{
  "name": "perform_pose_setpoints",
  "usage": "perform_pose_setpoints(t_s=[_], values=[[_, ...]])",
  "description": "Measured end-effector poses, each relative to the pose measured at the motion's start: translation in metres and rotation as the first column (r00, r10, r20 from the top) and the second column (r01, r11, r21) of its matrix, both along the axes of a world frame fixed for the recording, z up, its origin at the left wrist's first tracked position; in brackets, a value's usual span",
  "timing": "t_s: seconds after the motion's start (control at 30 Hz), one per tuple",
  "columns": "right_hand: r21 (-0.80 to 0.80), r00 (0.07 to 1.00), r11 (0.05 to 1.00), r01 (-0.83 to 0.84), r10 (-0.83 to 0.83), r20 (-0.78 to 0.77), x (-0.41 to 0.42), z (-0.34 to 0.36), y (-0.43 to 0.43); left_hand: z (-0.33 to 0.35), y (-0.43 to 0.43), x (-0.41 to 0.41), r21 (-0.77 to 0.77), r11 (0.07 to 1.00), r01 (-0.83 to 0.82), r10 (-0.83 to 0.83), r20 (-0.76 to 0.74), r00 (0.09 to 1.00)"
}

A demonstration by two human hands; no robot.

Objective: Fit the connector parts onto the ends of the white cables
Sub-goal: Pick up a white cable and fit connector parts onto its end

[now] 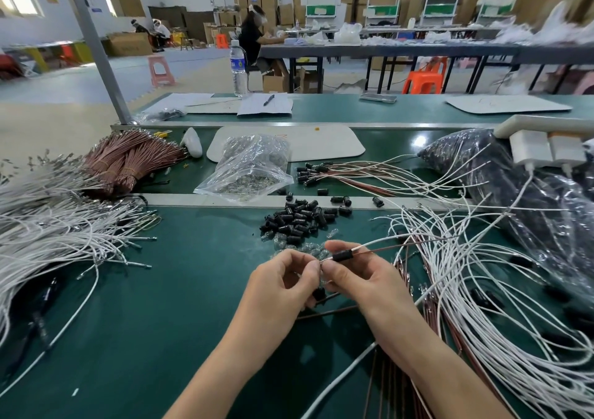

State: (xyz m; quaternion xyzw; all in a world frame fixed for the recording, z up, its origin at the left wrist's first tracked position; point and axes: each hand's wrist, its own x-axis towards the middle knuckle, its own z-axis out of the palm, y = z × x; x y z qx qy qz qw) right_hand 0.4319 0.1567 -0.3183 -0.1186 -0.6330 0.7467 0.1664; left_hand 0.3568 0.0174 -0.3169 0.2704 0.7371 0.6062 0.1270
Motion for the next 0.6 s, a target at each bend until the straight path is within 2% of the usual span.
perform_pose_setpoints(t_s=[0.27, 0.33, 0.4, 0.5, 0.6], values=[[0.014, 0.998, 1.0, -0.024, 0.023, 0.057, -0.002, -0.004, 0.003, -0.002, 0.002, 0.001, 0.015, 1.0, 0.004, -0.004, -0.038, 0.999], [-0.01, 0.999, 1.0, 0.0, 0.0, 0.043, -0.003, -0.004, 0.003, -0.002, 0.001, -0.002, -0.002, 1.0, -0.001, 0.001, -0.098, 0.995], [-0.076, 0.998, 0.996, 0.047, -0.044, 0.033, -0.002, -0.003, 0.004, -0.002, -0.003, -0.013, -0.037, 0.996, -0.077, 0.068, -0.202, 0.977], [-0.18, 0.996, 0.98, 0.08, -0.073, 0.042, -0.002, 0.001, 0.006, -0.001, -0.007, -0.041, -0.214, 0.942, -0.257, 0.162, -0.381, 0.91], [-0.271, 0.996, 0.959, 0.088, -0.076, 0.054, -0.002, 0.004, 0.007, 0.001, -0.001, -0.06, -0.474, 0.827, -0.302, 0.045, -0.48, 0.876]])
